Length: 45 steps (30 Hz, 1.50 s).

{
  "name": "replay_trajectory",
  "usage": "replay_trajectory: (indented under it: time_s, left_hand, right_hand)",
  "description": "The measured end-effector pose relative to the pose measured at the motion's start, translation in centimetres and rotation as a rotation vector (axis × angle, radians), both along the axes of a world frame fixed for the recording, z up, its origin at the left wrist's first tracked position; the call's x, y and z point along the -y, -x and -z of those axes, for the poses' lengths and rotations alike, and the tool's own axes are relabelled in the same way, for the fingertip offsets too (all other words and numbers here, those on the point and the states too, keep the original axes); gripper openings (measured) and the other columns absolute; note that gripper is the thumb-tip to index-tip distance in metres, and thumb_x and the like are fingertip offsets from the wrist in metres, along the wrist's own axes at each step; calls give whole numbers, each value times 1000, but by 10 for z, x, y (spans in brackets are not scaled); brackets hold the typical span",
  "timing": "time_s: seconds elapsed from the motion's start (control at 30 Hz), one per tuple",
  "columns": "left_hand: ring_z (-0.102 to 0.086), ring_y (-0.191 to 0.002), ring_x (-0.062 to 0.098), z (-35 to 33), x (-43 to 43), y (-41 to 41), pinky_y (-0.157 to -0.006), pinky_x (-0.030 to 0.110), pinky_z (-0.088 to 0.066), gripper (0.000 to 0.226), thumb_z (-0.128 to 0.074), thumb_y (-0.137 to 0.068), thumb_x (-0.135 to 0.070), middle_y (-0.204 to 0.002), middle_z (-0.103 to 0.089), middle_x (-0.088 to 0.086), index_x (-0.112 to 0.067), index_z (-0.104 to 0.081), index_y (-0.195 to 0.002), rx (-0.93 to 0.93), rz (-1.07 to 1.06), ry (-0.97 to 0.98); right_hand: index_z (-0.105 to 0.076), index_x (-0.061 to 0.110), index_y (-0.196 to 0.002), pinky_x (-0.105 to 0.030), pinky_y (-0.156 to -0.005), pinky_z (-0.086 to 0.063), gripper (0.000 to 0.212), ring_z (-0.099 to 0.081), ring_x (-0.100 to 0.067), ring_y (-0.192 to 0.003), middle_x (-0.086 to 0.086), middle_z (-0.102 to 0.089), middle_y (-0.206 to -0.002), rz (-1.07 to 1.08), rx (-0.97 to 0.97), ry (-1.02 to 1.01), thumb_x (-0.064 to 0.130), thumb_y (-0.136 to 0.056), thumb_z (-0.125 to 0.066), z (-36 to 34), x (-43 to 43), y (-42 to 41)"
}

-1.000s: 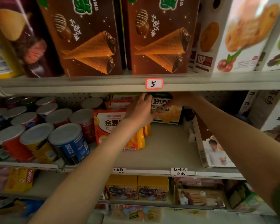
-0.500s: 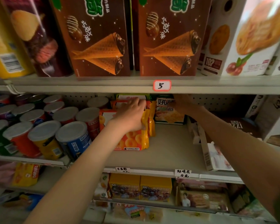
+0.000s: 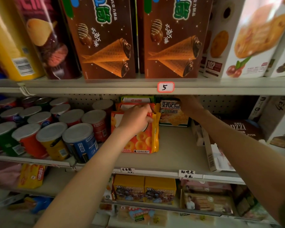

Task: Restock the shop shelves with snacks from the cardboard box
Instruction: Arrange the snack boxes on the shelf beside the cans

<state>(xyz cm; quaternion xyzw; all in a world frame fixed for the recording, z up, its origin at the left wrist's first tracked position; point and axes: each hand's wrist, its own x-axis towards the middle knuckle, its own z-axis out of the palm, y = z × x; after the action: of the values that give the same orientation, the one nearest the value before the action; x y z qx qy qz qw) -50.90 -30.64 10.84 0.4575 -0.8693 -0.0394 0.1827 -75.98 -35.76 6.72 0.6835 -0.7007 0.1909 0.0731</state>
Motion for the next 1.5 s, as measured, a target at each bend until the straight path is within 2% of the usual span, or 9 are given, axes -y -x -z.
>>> replay_trajectory:
  time_s: [0.13,0.33,0.63,0.73,0.9,1.03,1.17,1.33,1.5]
  left_hand:
    - [-58,-108,21,3,-2,4,-78,30,-44,23,-56,-94,-26,-118,-62,3,-16,-51,-113,-29,12,1]
    - [-53,-116,21,-3,-7,21,-89,31,-44,35,-53,-94,-32,-129,-55,3,-16,-47,-125,-118,22,75]
    - [-45,-126,27,5,-6,44,-103,37,-38,43,-50,-96,-19,-139,-47,7,-12,-42,-138,42,63,87]
    - [-44,-128,27,9,-2,46,-105,39,-37,45,-50,-95,-13,-141,-46,6,-12,-43,-139,87,66,76]
    - [-46,-124,24,12,1,48,-101,39,-41,42,-52,-91,-7,-136,-49,3,-14,-49,-133,79,68,79]
    - [-47,-123,22,15,3,48,-99,36,-41,38,-53,-92,-10,-134,-50,1,-15,-51,-130,58,75,93]
    - [-47,-124,22,13,3,44,-98,36,-42,40,-52,-94,-19,-138,-47,0,-17,-48,-134,-12,74,57]
    - [-52,-117,23,5,-5,29,-93,34,-44,32,-47,-96,-22,-131,-53,3,-16,-52,-127,-111,27,129]
    - [-55,-113,31,-2,-28,2,-88,38,-45,30,-51,-93,-18,-123,-59,12,-10,-54,-122,-263,-53,175]
  right_hand:
    - [-54,24,-129,-50,-107,-34,45,-44,-38,-126,-12,-54,-132,79,-40,18,3,-90,-48,1,-6,-2]
    - [-52,20,-130,-43,-97,-44,43,-54,-35,-113,-14,-61,-121,154,-59,5,3,-91,-48,2,-13,-3]
    - [-62,14,-117,-43,-81,-53,29,-59,-38,-104,-18,-64,-114,148,-59,53,5,-93,-47,-9,-24,-7]
    - [-62,13,-116,-44,-81,-53,28,-58,-38,-105,-17,-63,-115,146,-17,47,7,-94,-46,-12,-27,-7]
    - [-53,11,-109,-51,-88,-51,22,-58,-34,-102,-15,-62,-110,164,252,10,23,-96,-40,-14,-19,0]
    - [-52,10,-113,-48,-91,-49,22,-56,-37,-108,-17,-59,-113,167,252,-82,18,-96,-42,-16,-14,1]
    - [-52,10,-123,-47,-92,-50,30,-55,-34,-113,-15,-58,-122,66,217,-4,18,-95,-48,-23,-32,-18]
    - [-56,4,-123,-43,-92,-51,35,-59,-34,-108,-18,-64,-115,-98,186,192,17,-91,-53,-30,-62,-54]
    - [-62,6,-114,-38,-93,-46,32,-54,-33,-111,-16,-62,-114,-318,322,379,7,-82,-60,-42,-107,-104]
